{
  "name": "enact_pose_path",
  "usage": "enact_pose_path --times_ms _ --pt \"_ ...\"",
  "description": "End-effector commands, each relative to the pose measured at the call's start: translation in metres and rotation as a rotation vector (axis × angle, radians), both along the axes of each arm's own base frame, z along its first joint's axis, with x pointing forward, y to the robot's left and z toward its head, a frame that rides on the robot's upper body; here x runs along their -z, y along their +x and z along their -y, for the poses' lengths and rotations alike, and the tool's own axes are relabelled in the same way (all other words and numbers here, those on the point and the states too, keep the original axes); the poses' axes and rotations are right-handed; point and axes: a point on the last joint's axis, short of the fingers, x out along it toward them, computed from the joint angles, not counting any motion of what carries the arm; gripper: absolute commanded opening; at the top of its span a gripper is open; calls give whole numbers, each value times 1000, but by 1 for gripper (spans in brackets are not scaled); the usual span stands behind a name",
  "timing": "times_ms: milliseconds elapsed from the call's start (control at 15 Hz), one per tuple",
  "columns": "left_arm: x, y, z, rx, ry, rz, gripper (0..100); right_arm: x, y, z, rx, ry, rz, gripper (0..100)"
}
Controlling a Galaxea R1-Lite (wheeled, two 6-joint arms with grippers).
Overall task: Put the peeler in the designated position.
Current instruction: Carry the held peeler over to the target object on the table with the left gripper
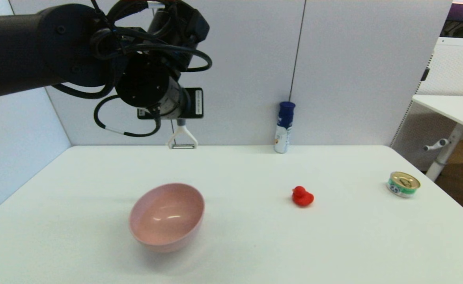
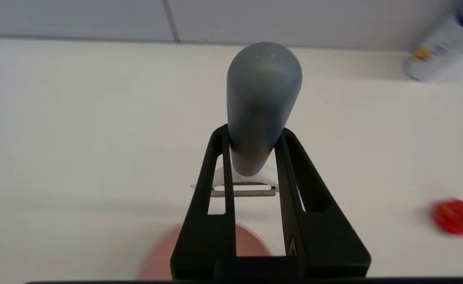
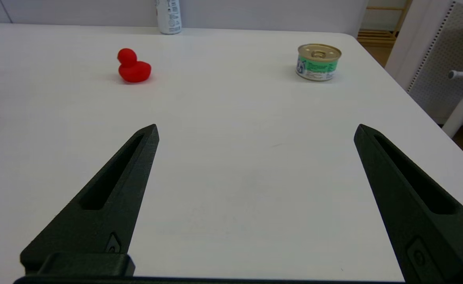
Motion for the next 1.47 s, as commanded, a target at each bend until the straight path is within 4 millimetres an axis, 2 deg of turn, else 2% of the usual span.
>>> enact_pose_path --times_ms 67,400,867,1467 --pt "7 -13 18 43 -53 -58 0 0 0 0 -1 0 0 100" --pt "23 -22 38 111 -104 -172 0 0 0 0 -2 0 -1 100" --pt "65 -27 71 218 -50 -349 0 0 0 0 -1 0 0 100" --pt "111 -15 89 240 -13 -499 0 0 0 0 -1 0 0 100"
